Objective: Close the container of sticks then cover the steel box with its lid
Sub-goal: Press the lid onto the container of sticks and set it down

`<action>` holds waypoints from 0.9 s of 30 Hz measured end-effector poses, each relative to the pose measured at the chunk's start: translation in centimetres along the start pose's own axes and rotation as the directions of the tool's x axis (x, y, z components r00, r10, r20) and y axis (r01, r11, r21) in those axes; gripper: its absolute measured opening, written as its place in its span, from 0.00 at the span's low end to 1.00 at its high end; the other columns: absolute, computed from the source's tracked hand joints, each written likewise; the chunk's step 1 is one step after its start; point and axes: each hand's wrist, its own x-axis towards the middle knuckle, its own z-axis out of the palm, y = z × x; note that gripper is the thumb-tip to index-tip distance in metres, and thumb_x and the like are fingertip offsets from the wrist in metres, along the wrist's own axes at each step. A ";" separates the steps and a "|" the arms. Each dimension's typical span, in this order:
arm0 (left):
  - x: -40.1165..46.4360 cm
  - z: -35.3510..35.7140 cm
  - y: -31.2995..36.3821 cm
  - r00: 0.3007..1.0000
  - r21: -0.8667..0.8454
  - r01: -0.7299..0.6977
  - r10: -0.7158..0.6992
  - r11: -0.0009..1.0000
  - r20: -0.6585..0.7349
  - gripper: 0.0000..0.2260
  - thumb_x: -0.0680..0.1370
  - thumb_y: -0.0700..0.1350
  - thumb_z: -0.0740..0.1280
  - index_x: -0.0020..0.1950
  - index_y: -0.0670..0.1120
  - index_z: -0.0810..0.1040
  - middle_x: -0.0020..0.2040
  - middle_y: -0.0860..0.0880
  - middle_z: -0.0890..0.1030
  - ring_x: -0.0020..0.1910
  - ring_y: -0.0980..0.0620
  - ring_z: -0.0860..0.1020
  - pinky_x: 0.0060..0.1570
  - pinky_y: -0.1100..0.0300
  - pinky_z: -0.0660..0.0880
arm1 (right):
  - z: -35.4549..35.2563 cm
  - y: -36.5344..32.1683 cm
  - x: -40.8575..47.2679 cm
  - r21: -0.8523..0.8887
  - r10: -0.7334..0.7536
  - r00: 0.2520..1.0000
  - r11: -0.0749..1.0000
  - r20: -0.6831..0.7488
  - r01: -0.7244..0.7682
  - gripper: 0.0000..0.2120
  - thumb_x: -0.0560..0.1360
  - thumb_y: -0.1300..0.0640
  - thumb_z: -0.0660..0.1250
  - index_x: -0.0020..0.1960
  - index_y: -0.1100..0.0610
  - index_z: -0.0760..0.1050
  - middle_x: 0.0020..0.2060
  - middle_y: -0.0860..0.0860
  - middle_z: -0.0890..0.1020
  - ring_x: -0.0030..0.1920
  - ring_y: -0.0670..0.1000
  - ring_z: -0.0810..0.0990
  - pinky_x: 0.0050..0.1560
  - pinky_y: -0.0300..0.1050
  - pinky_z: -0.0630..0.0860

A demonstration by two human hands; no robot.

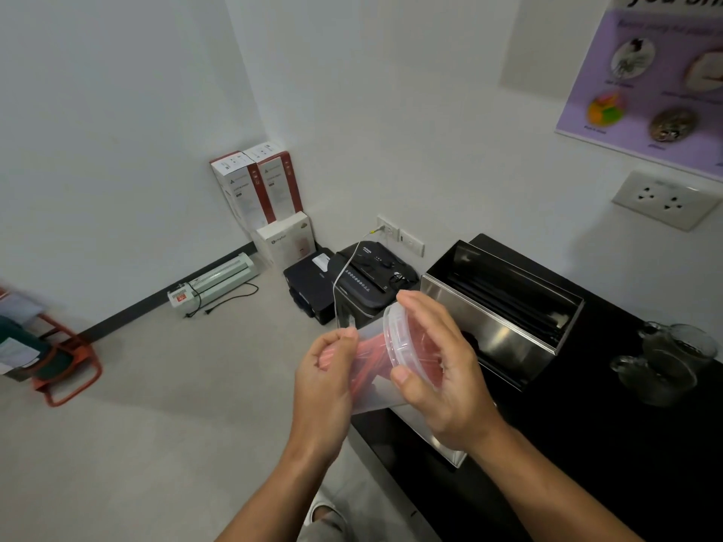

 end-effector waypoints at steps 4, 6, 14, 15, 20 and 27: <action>0.0 0.1 -0.9 0.995 0.001 -0.048 0.048 0.999 -0.083 0.20 0.71 0.63 0.72 0.49 0.47 0.84 0.44 0.41 0.87 0.41 0.44 0.84 0.51 0.41 0.81 | 0.6 0.3 -0.2 0.069 0.071 0.997 0.995 -0.018 -0.069 0.34 0.74 0.46 0.68 0.78 0.57 0.68 0.73 0.53 0.73 0.76 0.53 0.72 0.73 0.44 0.70; 0.0 0.2 -1.2 0.993 -0.009 -0.063 0.062 0.998 -0.100 0.20 0.70 0.64 0.72 0.48 0.48 0.84 0.43 0.42 0.86 0.41 0.45 0.83 0.50 0.41 0.81 | 0.8 0.5 -0.2 0.094 0.096 0.995 0.991 -0.028 -0.093 0.34 0.74 0.46 0.68 0.77 0.57 0.69 0.72 0.53 0.74 0.74 0.54 0.73 0.72 0.48 0.72; 0.4 0.1 -1.6 0.976 0.000 -0.141 0.139 0.990 -0.170 0.24 0.70 0.64 0.70 0.50 0.44 0.82 0.42 0.42 0.84 0.40 0.46 0.82 0.46 0.46 0.79 | 1.0 0.1 0.8 0.114 0.146 0.989 0.983 -0.027 -0.142 0.36 0.72 0.43 0.71 0.78 0.51 0.69 0.71 0.51 0.77 0.72 0.54 0.76 0.71 0.55 0.74; 0.4 0.2 -1.6 0.973 0.002 -0.150 0.148 0.989 -0.179 0.25 0.71 0.64 0.69 0.50 0.43 0.82 0.43 0.41 0.84 0.40 0.46 0.82 0.46 0.45 0.80 | 1.0 0.0 1.0 0.116 0.147 0.989 0.983 -0.026 -0.143 0.36 0.72 0.43 0.71 0.78 0.51 0.69 0.71 0.51 0.77 0.73 0.53 0.76 0.72 0.54 0.74; 0.3 0.3 -1.9 0.956 0.045 -0.175 0.181 0.983 -0.229 0.25 0.71 0.65 0.68 0.51 0.44 0.82 0.43 0.45 0.85 0.41 0.50 0.83 0.46 0.50 0.81 | 1.0 0.1 1.5 0.137 0.163 0.987 0.978 -0.011 -0.160 0.36 0.71 0.43 0.72 0.77 0.49 0.69 0.71 0.50 0.78 0.73 0.51 0.76 0.72 0.52 0.73; 0.7 0.3 -2.9 0.939 0.073 -0.201 0.213 0.977 -0.268 0.23 0.73 0.64 0.69 0.51 0.44 0.82 0.46 0.41 0.85 0.43 0.47 0.83 0.49 0.47 0.81 | 1.4 1.1 1.4 0.155 0.193 0.981 0.970 -0.014 -0.189 0.37 0.71 0.43 0.72 0.77 0.52 0.70 0.70 0.50 0.79 0.72 0.51 0.77 0.72 0.50 0.74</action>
